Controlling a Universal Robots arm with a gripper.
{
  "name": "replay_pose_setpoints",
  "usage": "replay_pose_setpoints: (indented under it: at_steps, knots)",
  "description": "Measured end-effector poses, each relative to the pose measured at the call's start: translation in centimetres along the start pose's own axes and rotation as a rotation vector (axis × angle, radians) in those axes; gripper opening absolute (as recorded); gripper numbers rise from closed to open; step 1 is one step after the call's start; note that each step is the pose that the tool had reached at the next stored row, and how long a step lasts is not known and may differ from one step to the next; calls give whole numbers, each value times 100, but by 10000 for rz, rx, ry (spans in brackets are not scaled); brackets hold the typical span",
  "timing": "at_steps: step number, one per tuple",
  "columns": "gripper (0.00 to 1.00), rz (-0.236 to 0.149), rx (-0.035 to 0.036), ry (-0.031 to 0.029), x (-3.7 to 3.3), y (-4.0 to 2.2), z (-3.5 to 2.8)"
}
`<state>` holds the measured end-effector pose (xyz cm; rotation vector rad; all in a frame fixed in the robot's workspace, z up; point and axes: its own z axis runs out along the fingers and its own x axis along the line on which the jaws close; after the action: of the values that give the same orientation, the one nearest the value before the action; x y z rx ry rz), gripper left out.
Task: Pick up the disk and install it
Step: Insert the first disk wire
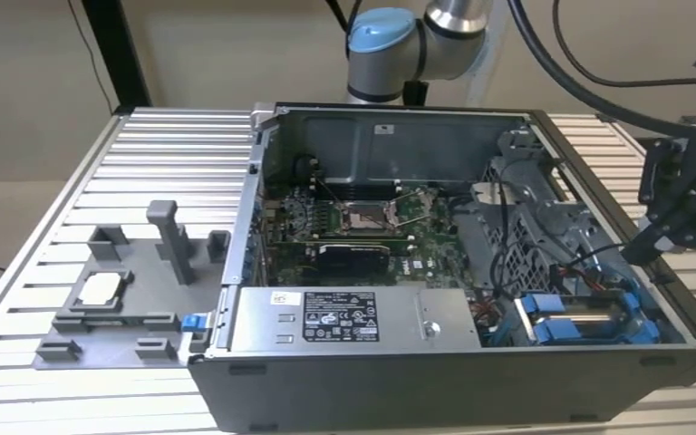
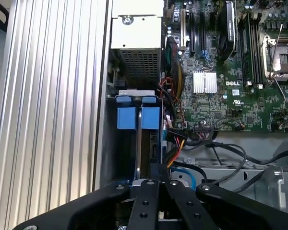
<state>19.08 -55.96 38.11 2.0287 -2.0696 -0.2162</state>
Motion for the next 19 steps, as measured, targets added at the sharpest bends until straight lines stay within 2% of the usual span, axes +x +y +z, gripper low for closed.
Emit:
replay_pose_setpoints:
  at_steps: [6,11,19]
  knots:
    - [0,-26,-141,-59,128,-29,-24]
    - [0,-66,-151,-203,200,-67,-33]
    - [0,-94,-158,-299,320,-130,-43]
